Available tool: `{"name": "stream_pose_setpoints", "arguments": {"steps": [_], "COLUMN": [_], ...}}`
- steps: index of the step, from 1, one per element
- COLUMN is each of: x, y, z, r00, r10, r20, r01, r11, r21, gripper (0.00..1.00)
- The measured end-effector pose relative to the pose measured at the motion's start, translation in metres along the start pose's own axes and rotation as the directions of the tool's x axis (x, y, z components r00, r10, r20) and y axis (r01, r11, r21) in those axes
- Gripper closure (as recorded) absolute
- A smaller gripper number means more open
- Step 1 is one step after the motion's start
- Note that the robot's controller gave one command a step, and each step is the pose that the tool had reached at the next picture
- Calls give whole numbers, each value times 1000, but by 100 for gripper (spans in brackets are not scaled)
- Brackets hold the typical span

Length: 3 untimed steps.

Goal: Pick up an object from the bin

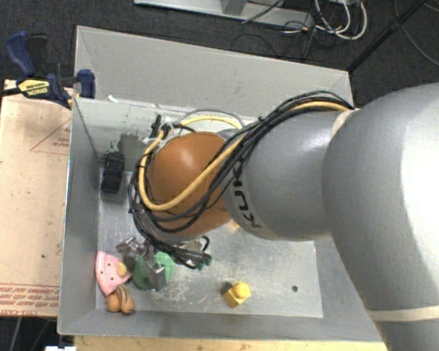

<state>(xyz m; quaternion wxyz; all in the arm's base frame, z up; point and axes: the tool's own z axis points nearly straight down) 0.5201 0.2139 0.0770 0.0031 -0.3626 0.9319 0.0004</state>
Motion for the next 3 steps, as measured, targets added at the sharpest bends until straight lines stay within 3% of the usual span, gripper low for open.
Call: {"name": "stream_pose_setpoints", "arguments": {"steps": [2, 3], "x": [0, 28], "y": [0, -19], "z": [0, -178], "r00": [1000, 1000], "r10": [0, -27], "r20": [1, 4], "r01": [0, 27], "r11": [1000, 1000], "r21": [-1, 3], "gripper": [100, 100]}}
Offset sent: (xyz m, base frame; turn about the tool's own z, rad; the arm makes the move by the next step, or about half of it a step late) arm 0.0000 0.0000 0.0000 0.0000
